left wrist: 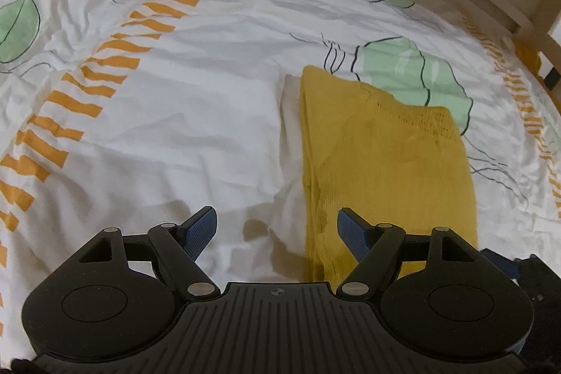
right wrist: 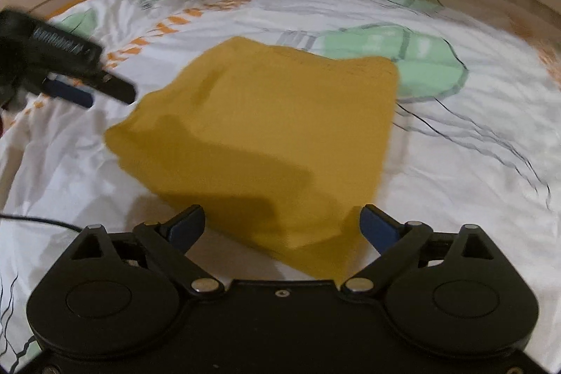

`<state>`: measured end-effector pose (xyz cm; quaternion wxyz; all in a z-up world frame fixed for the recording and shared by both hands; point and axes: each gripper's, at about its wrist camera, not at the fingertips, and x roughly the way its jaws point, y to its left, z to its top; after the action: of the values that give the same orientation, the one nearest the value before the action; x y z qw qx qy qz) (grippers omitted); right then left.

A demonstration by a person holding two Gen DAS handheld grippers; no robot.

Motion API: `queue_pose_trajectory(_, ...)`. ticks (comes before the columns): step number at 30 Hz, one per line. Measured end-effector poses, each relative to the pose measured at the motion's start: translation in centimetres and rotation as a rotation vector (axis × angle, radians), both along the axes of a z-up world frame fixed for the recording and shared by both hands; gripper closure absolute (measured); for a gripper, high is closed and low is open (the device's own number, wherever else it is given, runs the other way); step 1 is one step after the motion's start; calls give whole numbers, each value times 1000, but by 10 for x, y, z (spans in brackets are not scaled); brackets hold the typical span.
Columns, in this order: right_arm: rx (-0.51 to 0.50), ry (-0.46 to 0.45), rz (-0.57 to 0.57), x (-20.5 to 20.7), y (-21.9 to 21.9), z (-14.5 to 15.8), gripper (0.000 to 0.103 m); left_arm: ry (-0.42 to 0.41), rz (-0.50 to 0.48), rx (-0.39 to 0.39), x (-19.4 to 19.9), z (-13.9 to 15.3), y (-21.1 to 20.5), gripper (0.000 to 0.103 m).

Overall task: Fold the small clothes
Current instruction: 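Withdraw the open right gripper from the folded sweater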

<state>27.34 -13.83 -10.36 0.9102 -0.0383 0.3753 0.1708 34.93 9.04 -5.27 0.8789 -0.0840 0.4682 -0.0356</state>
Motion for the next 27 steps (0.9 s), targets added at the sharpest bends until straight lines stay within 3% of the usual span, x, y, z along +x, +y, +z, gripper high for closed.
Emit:
queue_pose_trajectory(4,97,67,-103,-2,-37,-12,6,22,-40,10,-2,-11,-8,28)
queue_pose_trajectory(10,220,55,-92,-15,-65,-17,1,84,-87,-17,-5,-40,-18,28)
queue_pose_trajectory(15,328,46,-99,-17,-78,-19,1,54,-93,-53,-3,-41,-22,28)
queue_pose_trajectory(23,605,69,-133,-10,-112,-28,0,40,-104,-63,5,-45,-33,28)
queue_pose_trajectory(27,631,77,-131,4,-112,-28,0,39,-97,-78,10,-46,-35,28)
